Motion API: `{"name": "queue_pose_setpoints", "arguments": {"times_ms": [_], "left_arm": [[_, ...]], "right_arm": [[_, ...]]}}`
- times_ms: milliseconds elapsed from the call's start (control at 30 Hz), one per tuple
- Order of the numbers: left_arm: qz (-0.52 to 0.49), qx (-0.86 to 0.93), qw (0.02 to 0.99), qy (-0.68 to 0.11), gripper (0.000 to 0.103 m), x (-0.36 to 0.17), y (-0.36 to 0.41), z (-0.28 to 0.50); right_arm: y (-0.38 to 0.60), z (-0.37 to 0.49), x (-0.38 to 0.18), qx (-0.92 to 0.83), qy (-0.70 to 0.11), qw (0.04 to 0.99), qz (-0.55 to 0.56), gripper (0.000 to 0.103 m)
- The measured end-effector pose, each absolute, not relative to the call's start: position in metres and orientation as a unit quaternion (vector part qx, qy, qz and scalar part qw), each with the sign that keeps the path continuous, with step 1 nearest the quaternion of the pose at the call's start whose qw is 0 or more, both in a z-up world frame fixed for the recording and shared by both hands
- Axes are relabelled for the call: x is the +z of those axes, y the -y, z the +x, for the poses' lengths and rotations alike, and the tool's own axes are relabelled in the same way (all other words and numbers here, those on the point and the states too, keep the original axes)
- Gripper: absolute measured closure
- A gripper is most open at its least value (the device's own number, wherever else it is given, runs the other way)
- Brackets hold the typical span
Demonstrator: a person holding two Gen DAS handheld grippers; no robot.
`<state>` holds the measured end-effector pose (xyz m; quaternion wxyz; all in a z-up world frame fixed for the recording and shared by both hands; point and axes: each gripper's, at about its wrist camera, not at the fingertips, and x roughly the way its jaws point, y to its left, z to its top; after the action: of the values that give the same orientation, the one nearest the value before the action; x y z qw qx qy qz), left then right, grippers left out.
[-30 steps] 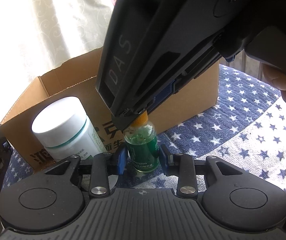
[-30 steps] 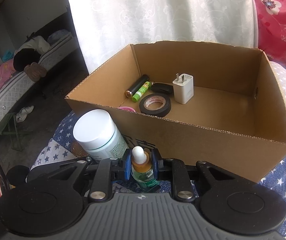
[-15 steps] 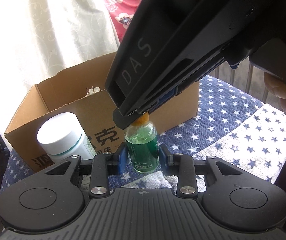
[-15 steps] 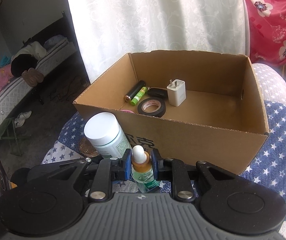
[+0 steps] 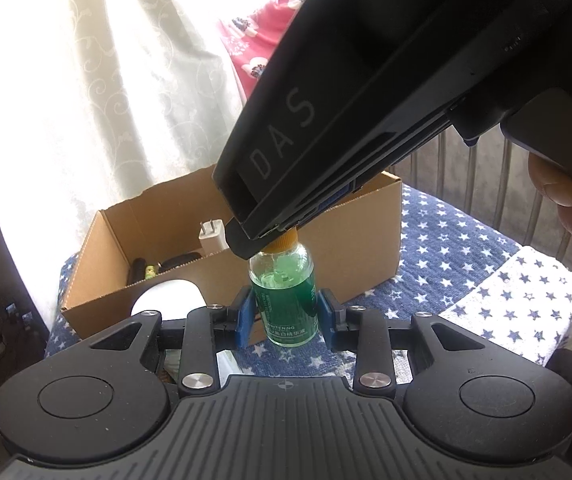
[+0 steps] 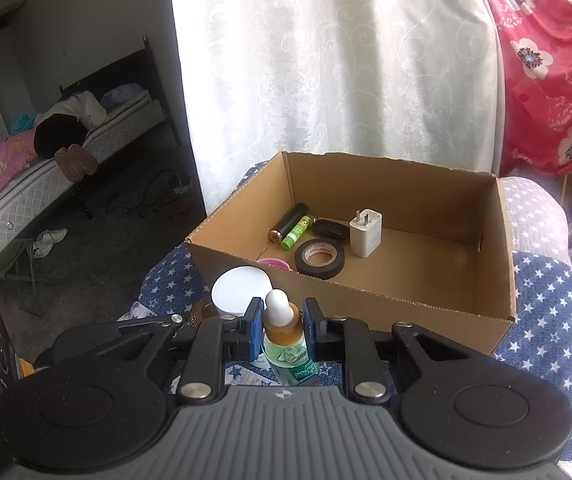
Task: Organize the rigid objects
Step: 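Carry the green dropper bottle over the box with the right gripper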
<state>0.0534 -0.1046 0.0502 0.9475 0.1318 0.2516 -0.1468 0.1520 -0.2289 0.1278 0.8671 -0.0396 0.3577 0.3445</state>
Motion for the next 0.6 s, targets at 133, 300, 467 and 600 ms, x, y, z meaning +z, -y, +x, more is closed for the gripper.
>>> {"name": "queue_pose_setpoints", "arguments": {"times_ms": [133, 300, 467, 600], "left_arm": [[0.131, -0.143, 0.951, -0.241, 0.07, 0.062, 0.108, 0.059], [0.132, -0.141, 0.953, -0.231, 0.07, 0.078, 0.108, 0.069], [0.136, -0.154, 0.948, -0.244, 0.071, 0.097, 0.107, 0.099], [0.136, -0.173, 0.936, -0.273, 0.071, 0.111, 0.106, 0.139]], "right_arm": [[0.226, 0.152, 0.141, 0.349, -0.344, 0.871, -0.043, 0.081], [0.224, 0.158, 0.159, 0.354, -0.324, 0.876, -0.045, 0.081], [0.219, 0.182, 0.173, 0.353, -0.322, 0.877, -0.041, 0.081], [0.216, 0.214, 0.179, 0.347, -0.331, 0.877, -0.039, 0.081]]}}
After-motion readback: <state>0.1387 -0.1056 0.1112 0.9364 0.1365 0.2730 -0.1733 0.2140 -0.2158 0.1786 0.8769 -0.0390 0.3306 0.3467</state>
